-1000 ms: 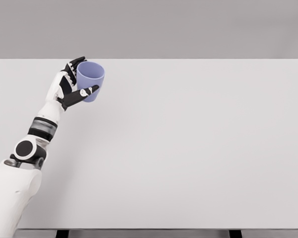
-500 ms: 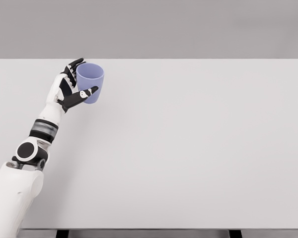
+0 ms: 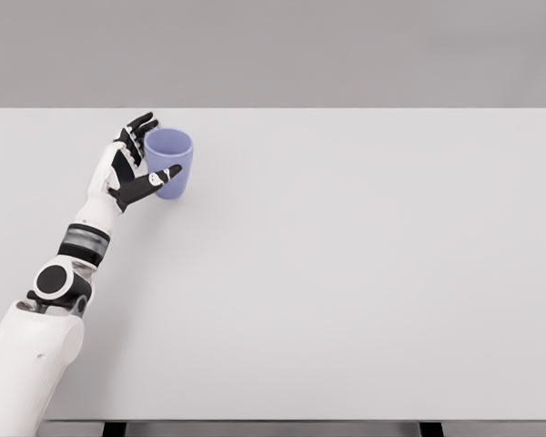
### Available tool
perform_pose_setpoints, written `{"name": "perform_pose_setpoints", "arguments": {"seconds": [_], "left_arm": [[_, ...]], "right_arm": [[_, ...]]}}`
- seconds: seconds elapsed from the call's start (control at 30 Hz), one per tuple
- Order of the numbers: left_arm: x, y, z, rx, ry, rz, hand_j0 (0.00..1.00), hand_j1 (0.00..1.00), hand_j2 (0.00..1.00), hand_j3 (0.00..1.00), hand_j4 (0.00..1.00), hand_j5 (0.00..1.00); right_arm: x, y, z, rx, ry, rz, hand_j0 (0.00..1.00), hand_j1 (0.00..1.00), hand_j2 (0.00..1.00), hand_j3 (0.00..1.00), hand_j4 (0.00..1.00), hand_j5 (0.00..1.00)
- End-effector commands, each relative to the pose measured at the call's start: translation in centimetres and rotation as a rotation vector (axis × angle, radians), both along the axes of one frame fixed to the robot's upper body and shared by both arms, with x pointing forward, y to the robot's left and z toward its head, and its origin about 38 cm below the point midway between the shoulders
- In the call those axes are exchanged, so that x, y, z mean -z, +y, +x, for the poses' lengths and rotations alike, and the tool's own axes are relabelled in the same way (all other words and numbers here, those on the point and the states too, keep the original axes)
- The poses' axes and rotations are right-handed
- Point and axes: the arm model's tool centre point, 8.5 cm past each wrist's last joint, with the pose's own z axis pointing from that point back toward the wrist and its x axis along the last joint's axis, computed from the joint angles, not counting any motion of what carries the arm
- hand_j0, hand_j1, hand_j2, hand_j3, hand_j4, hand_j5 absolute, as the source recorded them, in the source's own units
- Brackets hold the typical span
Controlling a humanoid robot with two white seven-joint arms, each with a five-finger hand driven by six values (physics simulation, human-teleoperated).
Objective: Flip the cup with left arm and place it on the table
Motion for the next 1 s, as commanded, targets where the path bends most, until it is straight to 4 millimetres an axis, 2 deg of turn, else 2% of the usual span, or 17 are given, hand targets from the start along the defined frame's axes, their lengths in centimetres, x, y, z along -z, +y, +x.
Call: {"name": "perform_pose_setpoints", "arguments": {"seconds": [0.0, 0.3, 0.37, 0.97], "left_arm": [[0.07, -0.07, -0.05, 0.0, 0.001, -0.003, 0.9, 0.9, 0.9, 0.9, 0.9, 0.9], [-0.1, -0.05, -0.05, 0.001, -0.007, -0.003, 0.9, 0.9, 0.9, 0.9, 0.9, 0.9], [-0.28, -0.03, -0.1, 0.003, -0.012, -0.001, 1.0, 1.0, 1.0, 1.0, 1.0, 1.0], [-0.88, 0.34, -0.54, 0.011, -0.037, 0.021, 1.0, 1.0, 1.0, 1.0, 1.0, 1.0]], "right_arm": [[0.0, 0.0, -0.01, 0.0, 0.001, 0.0, 1.0, 1.0, 1.0, 1.0, 1.0, 1.0], [0.0, 0.0, 0.01, 0.0, -0.001, 0.0, 1.0, 1.0, 1.0, 1.0, 1.0, 1.0], [0.0, 0.0, -0.01, 0.0, 0.001, 0.0, 1.0, 1.0, 1.0, 1.0, 1.0, 1.0], [0.0, 0.0, -0.01, 0.0, 0.001, 0.0, 1.0, 1.0, 1.0, 1.0, 1.0, 1.0]]}}
